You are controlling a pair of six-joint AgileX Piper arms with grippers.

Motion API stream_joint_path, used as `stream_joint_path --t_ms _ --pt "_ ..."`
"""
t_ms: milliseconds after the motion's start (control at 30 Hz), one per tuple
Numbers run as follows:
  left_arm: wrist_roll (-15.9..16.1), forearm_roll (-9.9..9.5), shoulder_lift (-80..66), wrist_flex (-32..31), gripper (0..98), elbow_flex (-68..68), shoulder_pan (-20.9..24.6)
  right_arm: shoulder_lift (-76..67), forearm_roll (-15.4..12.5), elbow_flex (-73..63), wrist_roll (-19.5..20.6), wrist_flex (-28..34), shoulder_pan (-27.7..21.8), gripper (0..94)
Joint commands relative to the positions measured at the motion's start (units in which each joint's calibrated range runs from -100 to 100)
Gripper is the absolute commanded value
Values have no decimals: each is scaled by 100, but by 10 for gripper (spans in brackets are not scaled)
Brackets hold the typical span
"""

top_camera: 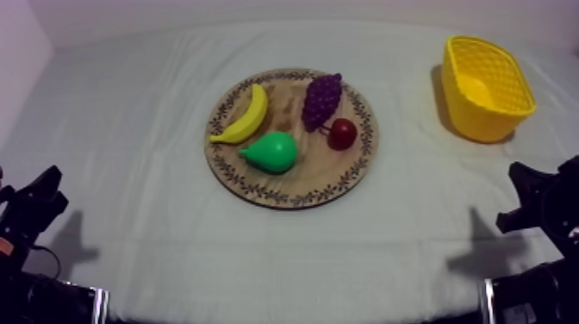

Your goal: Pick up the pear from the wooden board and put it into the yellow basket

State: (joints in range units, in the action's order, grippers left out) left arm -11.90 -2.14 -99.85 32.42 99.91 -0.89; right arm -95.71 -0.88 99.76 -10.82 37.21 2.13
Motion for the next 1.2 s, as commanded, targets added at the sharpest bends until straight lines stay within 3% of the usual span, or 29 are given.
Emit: stream_joint_path --t_ms 0,267,467,533,667,867,967,1167 --pt "1 -3 2 0 1 -2 -1 -5 -2 2 0 5 2 4" --pt "1 -3 2 0 1 -2 -1 -5 4 2 6 22 19 4" --pt "-1 -3 2 0 1 -2 -1 11 148 -136 151 547 150 4" --pt "-1 -3 2 0 1 -2 -1 106 399 -190 333 665 297 5" --pt "1 -3 2 0 1 -2 -1 688 1194 -223 1114 496 651 5" --pt "2 -3 2 0 1 -2 -1 2132 2185 -689 1475 501 1247 4" --pt "1 -3 2 0 1 -2 -1 2921 2349 -1294 1322 895 1554 4" --pt "1 -3 2 0 1 -2 -1 4565 2044 -3082 409 2016 1980 8"
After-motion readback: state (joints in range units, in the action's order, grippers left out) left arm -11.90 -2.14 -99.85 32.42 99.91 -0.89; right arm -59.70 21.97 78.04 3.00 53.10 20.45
